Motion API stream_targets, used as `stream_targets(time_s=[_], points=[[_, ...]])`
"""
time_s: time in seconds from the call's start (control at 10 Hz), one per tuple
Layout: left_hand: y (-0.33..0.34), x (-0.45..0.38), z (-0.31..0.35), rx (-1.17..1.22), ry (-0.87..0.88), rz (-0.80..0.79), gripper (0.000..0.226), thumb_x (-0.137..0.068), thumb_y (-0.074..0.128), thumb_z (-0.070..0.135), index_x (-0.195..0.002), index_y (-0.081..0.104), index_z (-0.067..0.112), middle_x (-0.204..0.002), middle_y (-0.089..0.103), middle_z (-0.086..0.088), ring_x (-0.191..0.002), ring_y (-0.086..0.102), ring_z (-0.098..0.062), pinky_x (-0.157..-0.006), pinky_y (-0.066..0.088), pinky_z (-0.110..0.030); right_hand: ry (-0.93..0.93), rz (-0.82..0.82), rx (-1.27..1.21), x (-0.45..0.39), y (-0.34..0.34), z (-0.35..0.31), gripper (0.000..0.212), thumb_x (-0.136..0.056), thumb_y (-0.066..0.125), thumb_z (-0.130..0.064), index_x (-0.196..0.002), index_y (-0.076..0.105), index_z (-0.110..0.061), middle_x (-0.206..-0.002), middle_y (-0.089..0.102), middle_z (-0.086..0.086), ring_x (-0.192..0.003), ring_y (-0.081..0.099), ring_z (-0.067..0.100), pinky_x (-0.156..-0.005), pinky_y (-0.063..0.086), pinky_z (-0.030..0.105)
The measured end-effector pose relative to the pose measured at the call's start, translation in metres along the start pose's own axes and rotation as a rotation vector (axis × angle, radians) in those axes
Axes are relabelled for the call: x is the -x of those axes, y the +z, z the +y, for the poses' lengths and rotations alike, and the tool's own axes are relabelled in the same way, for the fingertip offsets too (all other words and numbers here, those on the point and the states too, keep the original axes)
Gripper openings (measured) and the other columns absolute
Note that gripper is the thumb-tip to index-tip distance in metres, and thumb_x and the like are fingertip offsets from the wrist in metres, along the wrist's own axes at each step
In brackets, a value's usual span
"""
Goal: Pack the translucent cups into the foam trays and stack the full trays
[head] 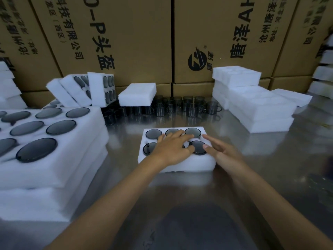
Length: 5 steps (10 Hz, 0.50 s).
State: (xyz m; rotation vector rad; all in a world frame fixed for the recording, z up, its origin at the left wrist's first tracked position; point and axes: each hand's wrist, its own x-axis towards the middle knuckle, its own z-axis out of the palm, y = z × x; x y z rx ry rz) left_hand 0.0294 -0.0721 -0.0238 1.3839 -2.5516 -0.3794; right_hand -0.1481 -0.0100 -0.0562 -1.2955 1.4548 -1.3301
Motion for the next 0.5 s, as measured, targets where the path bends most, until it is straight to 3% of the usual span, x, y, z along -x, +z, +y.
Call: stream_targets(time_s=[0.1, 0.2, 0.4, 0.5], points=[[-0.002, 0.018, -0.013, -0.006, -0.039, 0.116, 0.046, -0.096, 0.037, 0.043, -0.142, 0.044, 0.038, -0.146, 0.04, 0.012, -0.139, 0.03, -0.017, -0.113, 0.016, -0.046, 0.005, -0.056, -0.051, 0.006, 0.022, -0.003, 0.032, -0.092, 0.069, -0.016, -0.114, 0.065, -0.039, -0.116, 0.063, -0.017, -0.097, 0.059, -0.022, -0.077, 0.046, 0.002], [-0.008, 0.032, -0.03, -0.058, -0.11, 0.167, 0.044, -0.095, 0.038, 0.041, -0.137, 0.047, 0.034, -0.141, 0.042, 0.01, -0.135, 0.034, -0.019, -0.108, 0.019, -0.045, -0.017, -0.1, -0.081, 0.006, 0.05, -0.008, 0.031, -0.093, 0.067, -0.01, -0.117, 0.064, -0.029, -0.119, 0.063, -0.01, -0.094, 0.06, -0.021, -0.076, 0.046, 0.003], [-0.016, 0.047, -0.051, -0.149, -0.199, 0.24, 0.038, -0.096, 0.035, 0.031, -0.131, 0.048, 0.027, -0.135, 0.044, 0.004, -0.128, 0.039, -0.025, -0.106, 0.026, -0.049, 0.017, -0.139, -0.073, 0.011, 0.09, -0.022, 0.036, -0.091, 0.071, -0.013, -0.127, 0.065, -0.019, -0.128, 0.065, 0.0, -0.107, 0.062, 0.004, -0.084, 0.049, 0.008], [-0.011, 0.053, -0.048, -0.207, -0.187, 0.278, 0.037, -0.097, 0.035, 0.029, -0.132, 0.045, 0.026, -0.138, 0.044, 0.004, -0.127, 0.039, -0.024, -0.106, 0.027, -0.048, 0.026, -0.075, -0.008, 0.017, 0.084, -0.028, 0.035, -0.093, 0.069, -0.021, -0.127, 0.063, -0.026, -0.132, 0.062, -0.004, -0.119, 0.058, 0.007, -0.095, 0.047, 0.015]])
